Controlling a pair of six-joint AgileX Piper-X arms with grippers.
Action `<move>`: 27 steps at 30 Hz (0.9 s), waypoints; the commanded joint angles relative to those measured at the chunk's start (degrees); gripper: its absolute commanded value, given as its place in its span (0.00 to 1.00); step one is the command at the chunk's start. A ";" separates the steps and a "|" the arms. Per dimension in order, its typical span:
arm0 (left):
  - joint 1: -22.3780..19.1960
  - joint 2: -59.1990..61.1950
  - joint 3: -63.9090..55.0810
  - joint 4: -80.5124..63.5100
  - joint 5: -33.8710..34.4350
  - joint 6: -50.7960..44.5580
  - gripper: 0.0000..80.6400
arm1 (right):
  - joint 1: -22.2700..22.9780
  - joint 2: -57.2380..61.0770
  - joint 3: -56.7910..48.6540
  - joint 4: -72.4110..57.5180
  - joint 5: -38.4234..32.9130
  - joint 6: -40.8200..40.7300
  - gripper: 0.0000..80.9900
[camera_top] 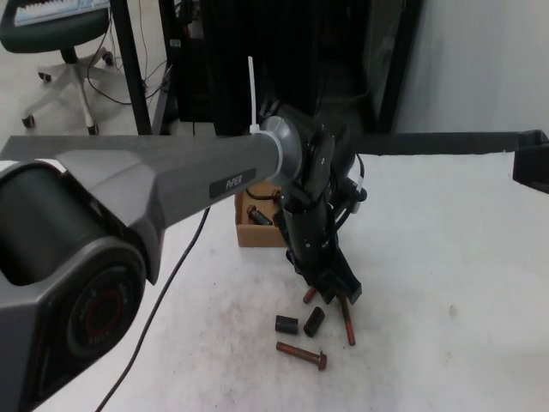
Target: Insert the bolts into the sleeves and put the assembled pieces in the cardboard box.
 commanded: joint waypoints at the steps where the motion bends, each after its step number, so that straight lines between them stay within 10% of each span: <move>1: -0.23 0.08 -0.32 -0.85 -2.11 -0.08 0.50 | -0.02 -0.55 -0.19 -0.66 -0.88 0.01 0.01; 16: 0.13 0.08 -0.32 -3.84 -3.14 -0.08 0.50 | -0.02 -0.55 -0.19 -0.66 -0.88 0.01 0.01; 27: 0.13 0.50 -0.32 -3.22 -3.14 -0.08 0.32 | -0.02 -0.55 -0.19 -0.66 -0.88 0.01 0.01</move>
